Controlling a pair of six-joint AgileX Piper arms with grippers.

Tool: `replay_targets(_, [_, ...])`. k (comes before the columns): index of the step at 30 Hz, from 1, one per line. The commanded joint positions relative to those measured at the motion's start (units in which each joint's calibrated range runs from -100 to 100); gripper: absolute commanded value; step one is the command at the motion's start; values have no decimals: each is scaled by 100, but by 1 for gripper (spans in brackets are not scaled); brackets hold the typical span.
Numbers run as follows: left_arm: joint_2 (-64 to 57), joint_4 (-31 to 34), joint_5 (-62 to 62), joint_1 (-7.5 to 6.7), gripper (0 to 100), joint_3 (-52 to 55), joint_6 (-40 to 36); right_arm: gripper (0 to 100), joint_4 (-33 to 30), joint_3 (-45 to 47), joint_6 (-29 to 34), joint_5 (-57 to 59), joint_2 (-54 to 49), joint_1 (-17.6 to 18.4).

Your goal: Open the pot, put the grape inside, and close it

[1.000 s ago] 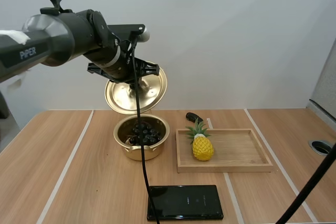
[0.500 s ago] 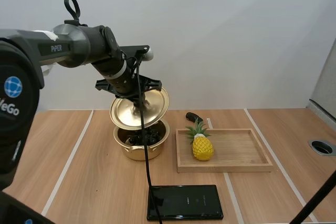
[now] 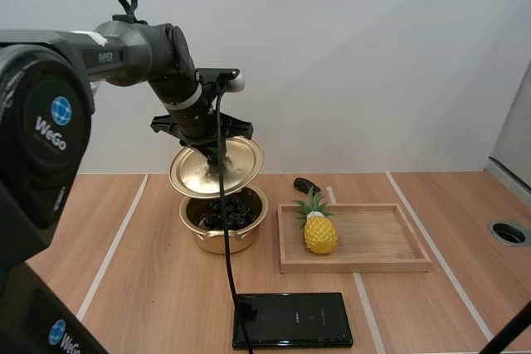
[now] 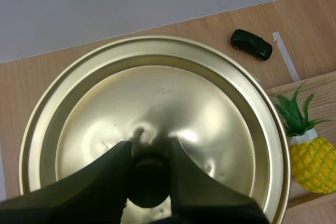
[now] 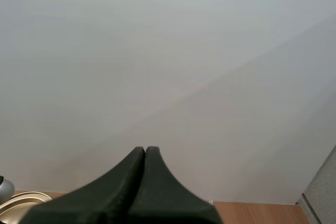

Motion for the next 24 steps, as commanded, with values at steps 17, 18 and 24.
replay_targets(17, [776, 230, 768, -116, 0, -374, 44, 0, -133, -48, -31, 41, -106, -27])
replay_targets(18, [803, 230, 768, -127, 0, -374, 55, 0, -133, -48, -31, 41, -106, -27])
replay_targets(24, [976, 330, 768, -163, 0, -374, 55, 0, -133, -48, -31, 153, -106, -27])
